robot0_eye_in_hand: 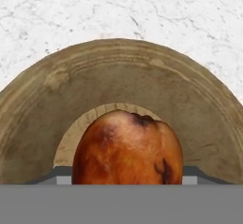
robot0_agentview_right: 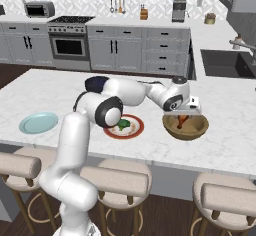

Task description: Pick the chicken drumstick and broccoli from their plates and place them in the bowl. Then put the bowl in the fridge.

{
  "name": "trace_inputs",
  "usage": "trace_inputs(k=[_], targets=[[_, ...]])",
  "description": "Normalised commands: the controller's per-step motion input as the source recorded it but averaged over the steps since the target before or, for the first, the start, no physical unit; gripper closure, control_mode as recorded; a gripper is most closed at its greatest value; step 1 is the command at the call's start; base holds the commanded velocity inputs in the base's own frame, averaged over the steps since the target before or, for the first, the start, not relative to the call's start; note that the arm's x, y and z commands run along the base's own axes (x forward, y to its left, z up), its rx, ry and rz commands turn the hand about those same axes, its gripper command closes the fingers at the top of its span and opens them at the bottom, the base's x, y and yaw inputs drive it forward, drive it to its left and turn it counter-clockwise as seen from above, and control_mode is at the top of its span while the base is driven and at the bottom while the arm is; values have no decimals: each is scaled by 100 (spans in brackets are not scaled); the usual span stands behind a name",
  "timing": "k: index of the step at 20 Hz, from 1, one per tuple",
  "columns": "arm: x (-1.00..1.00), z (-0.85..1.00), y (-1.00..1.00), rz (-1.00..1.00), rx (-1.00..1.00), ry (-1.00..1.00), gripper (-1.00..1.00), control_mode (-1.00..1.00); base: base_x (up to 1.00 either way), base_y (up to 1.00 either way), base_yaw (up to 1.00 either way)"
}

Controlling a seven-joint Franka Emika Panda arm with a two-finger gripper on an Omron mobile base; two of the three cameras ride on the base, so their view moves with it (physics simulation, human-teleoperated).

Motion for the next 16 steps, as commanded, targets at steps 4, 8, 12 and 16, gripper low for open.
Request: trace_inputs(k=[4, 8, 12, 16], targets=[[0, -37, 0, 0, -2, 0, -100, -100, 0, 0, 0], [0, -35, 0, 0, 0, 0, -100, -100, 0, 0, 0], [0, -5, -2, 0, 0, 0, -100, -100, 0, 0, 0], [0, 9, -2, 0, 0, 0, -100, -100, 0, 0, 0]])
